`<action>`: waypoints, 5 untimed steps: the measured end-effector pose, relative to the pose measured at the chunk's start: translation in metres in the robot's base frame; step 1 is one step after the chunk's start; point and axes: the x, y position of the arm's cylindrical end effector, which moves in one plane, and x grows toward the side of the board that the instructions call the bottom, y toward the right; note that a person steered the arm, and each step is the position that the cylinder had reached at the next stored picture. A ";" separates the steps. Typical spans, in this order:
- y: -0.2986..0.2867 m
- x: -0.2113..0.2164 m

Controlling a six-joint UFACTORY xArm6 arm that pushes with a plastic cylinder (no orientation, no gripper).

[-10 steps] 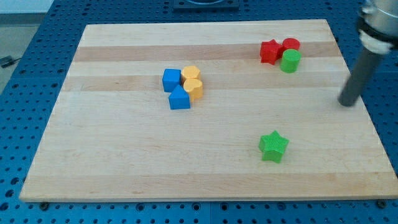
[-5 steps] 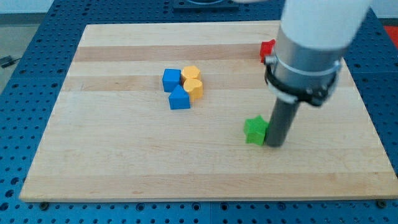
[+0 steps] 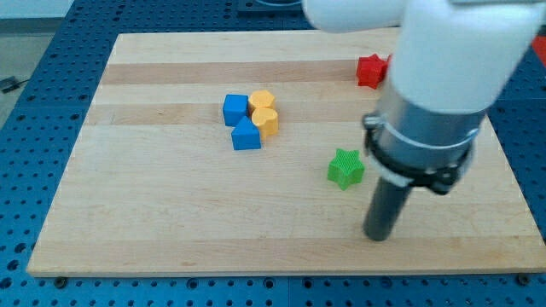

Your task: Move the green star into the red star

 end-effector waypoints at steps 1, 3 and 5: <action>-0.025 -0.025; -0.008 -0.141; 0.020 -0.141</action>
